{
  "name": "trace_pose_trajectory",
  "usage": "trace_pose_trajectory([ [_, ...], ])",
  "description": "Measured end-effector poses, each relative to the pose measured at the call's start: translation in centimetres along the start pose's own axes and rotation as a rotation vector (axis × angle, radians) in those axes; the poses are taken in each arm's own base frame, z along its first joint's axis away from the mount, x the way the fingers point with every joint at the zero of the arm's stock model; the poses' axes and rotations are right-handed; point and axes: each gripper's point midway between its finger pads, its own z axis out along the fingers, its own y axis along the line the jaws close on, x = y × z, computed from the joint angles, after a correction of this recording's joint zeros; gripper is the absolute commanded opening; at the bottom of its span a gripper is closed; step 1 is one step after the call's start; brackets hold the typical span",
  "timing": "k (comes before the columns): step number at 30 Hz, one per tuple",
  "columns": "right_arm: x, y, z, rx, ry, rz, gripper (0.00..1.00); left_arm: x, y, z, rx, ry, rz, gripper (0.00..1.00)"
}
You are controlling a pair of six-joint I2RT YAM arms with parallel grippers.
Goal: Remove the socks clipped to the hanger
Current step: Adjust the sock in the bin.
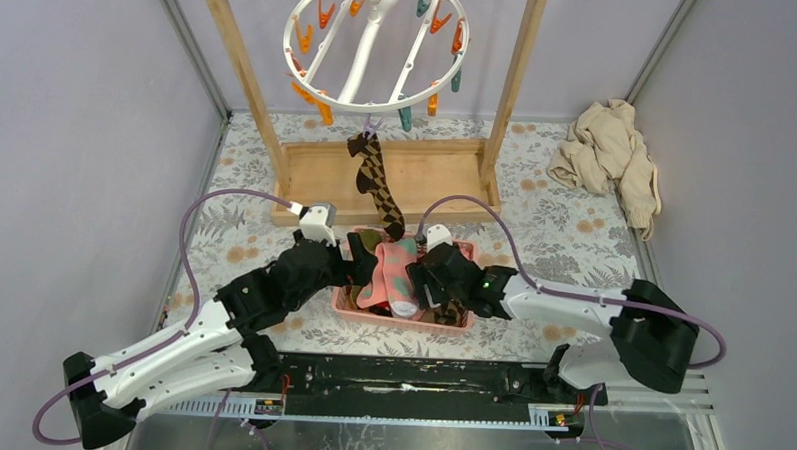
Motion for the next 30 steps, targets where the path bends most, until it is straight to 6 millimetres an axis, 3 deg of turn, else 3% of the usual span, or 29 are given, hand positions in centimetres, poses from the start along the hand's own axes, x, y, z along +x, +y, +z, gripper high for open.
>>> trace_pose_trajectory([
  [5,-2.9,0.4,-3.4,-0.05,-0.093,0.002,0.83,0.3,0.0,0.4,-0.007,0.01,0.004,0.99],
  [10,-7.7,1.2,-7.2,-0.105,-0.239,0.01,0.96,0.1,-0.3,0.4,0.002,0.005,-0.013,0.98],
  [12,-8.4,1.2,-8.0,-0.116,-0.269,0.014,0.99,0.1,-0.4,0.5,0.009,0.003,-0.019,0.98],
  [21,-7.8,0.4,-8.9,-0.093,-0.256,0.027,1.0,0.8,-0.8,0.7,0.029,0.028,-0.029,0.98],
  [30,-8.4,-0.8,-11.7,-0.058,-0.264,0.066,1.0,1.0,-2.5,0.5,0.088,0.083,-0.025,0.99],
])
